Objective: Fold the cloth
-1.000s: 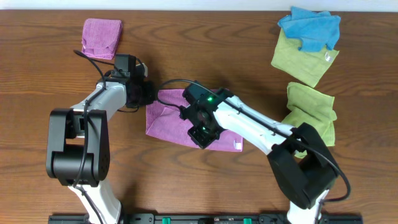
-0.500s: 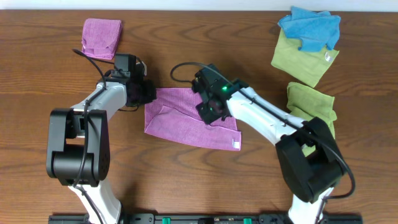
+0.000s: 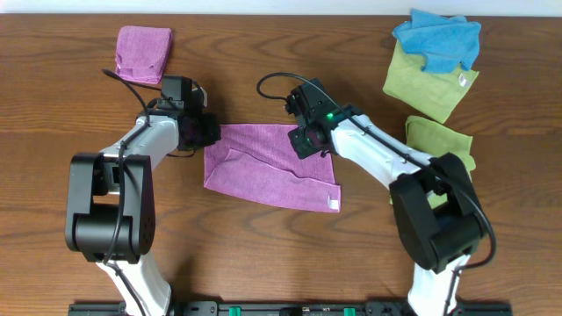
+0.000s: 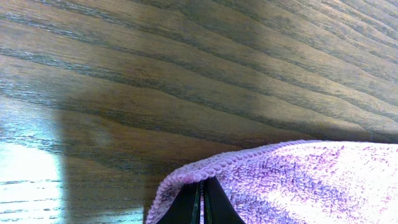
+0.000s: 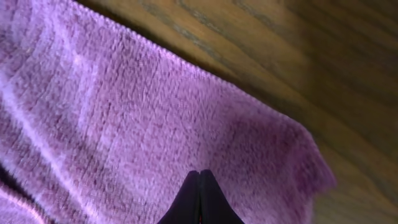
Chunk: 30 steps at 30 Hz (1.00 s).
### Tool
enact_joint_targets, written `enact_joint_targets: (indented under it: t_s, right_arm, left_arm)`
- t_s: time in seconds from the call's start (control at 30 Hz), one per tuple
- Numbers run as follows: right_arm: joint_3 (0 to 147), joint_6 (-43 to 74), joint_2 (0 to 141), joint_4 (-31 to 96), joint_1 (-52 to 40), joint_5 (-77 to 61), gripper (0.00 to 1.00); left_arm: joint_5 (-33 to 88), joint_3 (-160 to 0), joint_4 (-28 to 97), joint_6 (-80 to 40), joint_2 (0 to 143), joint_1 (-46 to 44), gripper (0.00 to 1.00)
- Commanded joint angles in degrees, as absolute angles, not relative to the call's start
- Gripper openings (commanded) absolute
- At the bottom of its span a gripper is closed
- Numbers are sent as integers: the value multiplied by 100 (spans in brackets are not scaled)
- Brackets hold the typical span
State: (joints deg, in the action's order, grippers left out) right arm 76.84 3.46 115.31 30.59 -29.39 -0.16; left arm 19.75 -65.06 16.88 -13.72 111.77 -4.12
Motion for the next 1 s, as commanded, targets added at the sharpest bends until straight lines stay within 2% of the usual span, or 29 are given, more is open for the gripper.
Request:
enact_joint_targets:
  t_s: [0.0,0.47,0.8,0.97]
  right_arm:
    - [7662,421,11716,2921,-2926,19,2]
    - [7662,440,12191,2523,-2875,21,2]
    - [7819,489,12237,1844,-2449,-23,2]
    - [8289,484,12505,1925,-2237,-27,2]
  left_arm:
    - [1951,-6508,1850,-1411,11314,-515,5]
    - [1509,-6510,1693,-1269,11314,-864,6]
    - [987,-6733,996,-1282,11316,-862,5]
    - [860,-7234,945,-1175,11561,-854,5]
